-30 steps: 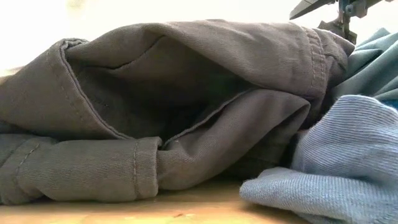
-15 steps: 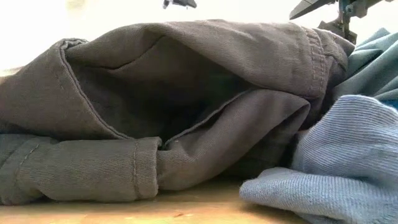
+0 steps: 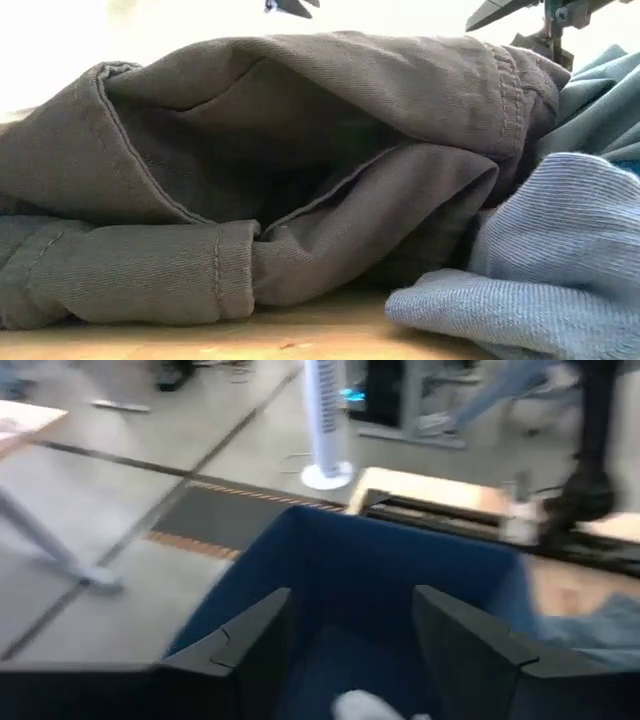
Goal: Sort clothes
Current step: Put the white sock into the blue laundry bin
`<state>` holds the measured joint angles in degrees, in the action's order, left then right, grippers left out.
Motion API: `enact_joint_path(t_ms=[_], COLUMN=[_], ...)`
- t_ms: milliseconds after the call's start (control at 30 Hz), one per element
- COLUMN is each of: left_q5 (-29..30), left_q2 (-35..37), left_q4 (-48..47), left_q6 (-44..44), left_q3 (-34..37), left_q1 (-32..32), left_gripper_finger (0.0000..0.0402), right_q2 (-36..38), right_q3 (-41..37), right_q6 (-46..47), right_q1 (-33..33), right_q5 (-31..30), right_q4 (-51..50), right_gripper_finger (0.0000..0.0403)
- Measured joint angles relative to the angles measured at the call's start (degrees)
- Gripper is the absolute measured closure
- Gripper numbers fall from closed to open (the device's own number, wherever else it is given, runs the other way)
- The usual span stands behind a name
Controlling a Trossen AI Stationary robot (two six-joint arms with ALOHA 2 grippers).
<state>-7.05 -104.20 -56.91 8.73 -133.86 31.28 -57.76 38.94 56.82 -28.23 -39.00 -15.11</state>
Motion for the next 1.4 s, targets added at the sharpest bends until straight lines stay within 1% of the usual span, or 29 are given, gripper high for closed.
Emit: enact_joint_path(t_ms=[100, 167, 200, 233, 333, 467, 500, 567, 667, 733, 867, 933, 1033, 1200, 1400], left_q5=[-11.3, -18.1, -20.0, -20.6, -19.9, -15.4, -14.3, -14.4, -17.5, -17.0, -13.2, -13.1, -15.3, -15.1, -14.6], left_q2=[0.2, 0.3, 0.3, 0.3, 0.3, -0.2, -0.6, -2.1, -4.9, -7.0, -11.5, -13.9, -17.3, -22.4, -25.0], left_q4=[-0.4, -1.0, -1.7, -2.5, -4.3, -5.8, -6.5, -7.4, -7.0, -7.1, -8.6, -9.2, -9.9, -10.2, -8.8], left_q6=[-1.9, -2.6, -2.2, -1.2, 3.8, 11.1, 12.4, 12.9, 9.5, 8.6, 9.1, 9.4, 9.4, 9.4, 8.9], left_q3=[0.0, 0.0, -0.1, -0.1, -0.1, -0.1, -0.1, -0.1, -0.1, -0.1, -0.1, 0.0, 0.0, 0.0, 0.0], left_q1=[-1.2, -3.3, -4.9, -6.6, -12.8, -21.2, -22.8, -24.9, -25.7, -25.8, -27.2, -28.0, -28.7, -27.7, -25.5], left_gripper_finger=[0.0187, 0.0187, 0.0189, 0.019, 0.0196, 0.0199, 0.0199, 0.0199, 0.02, 0.02, 0.02, 0.02, 0.02, 0.0201, 0.022], right_q2=[0.0, 0.0, 0.0, 0.0, 0.0, 0.0, 0.0, 0.0, 0.0, 0.0, 0.0, 0.0, 0.0, 0.0, 0.0], right_q3=[0.0, 0.0, 0.0, 0.0, 0.0, 0.0, 0.0, 0.0, 0.0, 0.0, 0.0, 0.0, 0.0, 0.0, 0.0], right_q6=[0.2, 0.2, 0.2, 0.2, 0.2, -0.2, -0.2, -0.3, -0.3, -0.3, -0.1, 0.5, 1.2, 1.9, 3.2], right_q1=[0.0, 0.0, 0.0, 0.0, 0.0, 0.0, 0.0, 0.0, 0.0, 0.0, -0.1, -0.1, -0.5, -2.2, -3.5], right_q5=[0.0, 0.0, 0.0, 0.0, 0.0, -0.4, -0.7, -1.2, -1.4, -1.4, 0.0, 1.4, 3.0, 1.5, 0.6], right_q4=[0.0, 0.0, 0.0, 0.0, 0.0, 0.0, 0.0, 0.0, 0.0, 0.0, 0.0, 0.1, 0.1, 0.2, 0.2], right_gripper_finger=[0.0163, 0.0163, 0.0163, 0.0163, 0.0163, 0.0163, 0.0163, 0.0163, 0.0163, 0.0163, 0.0163, 0.0163, 0.0163, 0.0163, 0.0163])
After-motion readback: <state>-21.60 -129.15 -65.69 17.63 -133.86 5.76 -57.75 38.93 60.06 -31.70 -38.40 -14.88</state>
